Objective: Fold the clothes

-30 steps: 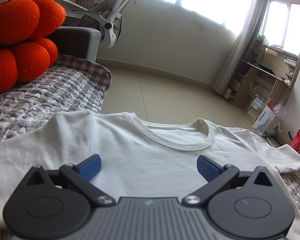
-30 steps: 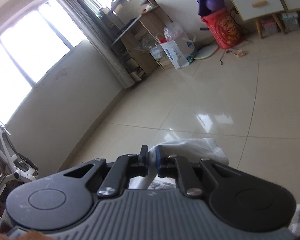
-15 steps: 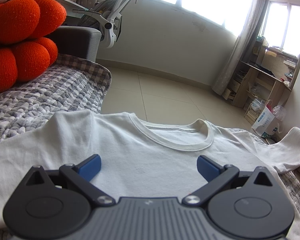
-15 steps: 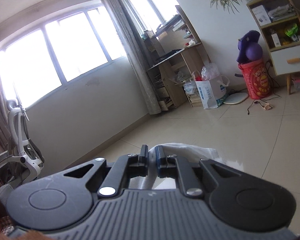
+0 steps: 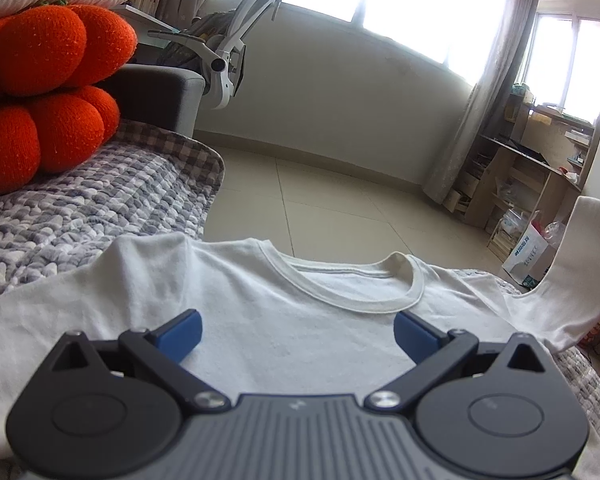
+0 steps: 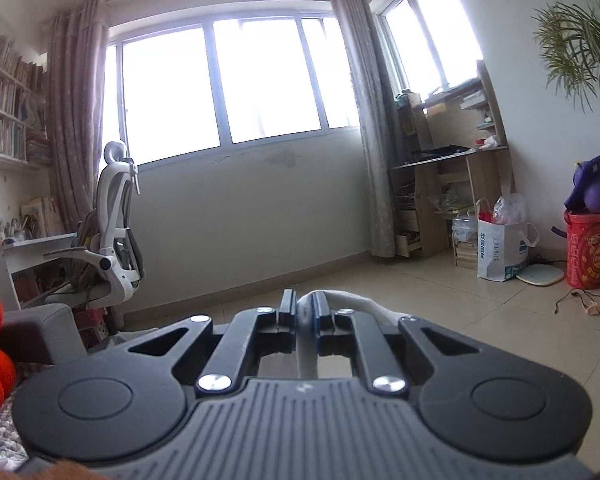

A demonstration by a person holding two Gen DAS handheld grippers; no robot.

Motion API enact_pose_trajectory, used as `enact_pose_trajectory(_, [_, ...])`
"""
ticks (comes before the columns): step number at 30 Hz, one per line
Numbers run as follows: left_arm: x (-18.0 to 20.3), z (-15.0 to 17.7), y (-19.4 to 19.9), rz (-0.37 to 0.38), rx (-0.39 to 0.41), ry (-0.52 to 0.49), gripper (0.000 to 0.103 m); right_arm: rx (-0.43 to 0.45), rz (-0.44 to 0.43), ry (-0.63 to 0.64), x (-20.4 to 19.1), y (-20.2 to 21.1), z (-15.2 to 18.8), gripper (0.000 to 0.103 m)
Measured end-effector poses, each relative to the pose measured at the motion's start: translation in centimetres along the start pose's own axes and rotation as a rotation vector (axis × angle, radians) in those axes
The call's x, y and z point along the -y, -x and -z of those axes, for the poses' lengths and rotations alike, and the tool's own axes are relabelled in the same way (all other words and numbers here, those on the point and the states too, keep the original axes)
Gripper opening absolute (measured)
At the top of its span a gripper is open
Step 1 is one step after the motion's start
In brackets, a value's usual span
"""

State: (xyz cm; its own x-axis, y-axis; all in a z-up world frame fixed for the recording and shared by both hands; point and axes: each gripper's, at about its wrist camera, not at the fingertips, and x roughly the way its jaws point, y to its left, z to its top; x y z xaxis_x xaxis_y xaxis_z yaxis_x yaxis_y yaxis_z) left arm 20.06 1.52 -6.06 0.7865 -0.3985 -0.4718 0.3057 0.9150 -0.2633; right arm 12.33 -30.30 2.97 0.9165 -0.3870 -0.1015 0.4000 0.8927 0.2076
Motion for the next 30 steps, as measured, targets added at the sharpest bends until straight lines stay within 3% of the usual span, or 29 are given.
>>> enact_pose_trajectory(13, [-0.2, -0.2, 1.1, -0.019, 0.078, 0.012, 0.102, -0.117, -0.197, 0.137, -7.7, 0.2, 4.8, 0.011])
enact_pose_trajectory(19, [-0.6, -0.2, 1.0, -0.009, 0.074, 0.037, 0.102, -0.26, -0.305, 0.218, -10.6, -0.1, 9.1, 0.011])
enact_pose_trajectory(30, [-0.1, -0.1, 0.9, -0.01, 0.07, 0.017, 0.102, -0.462, -0.393, 0.124, -10.2, -1.0, 11.4, 0.012])
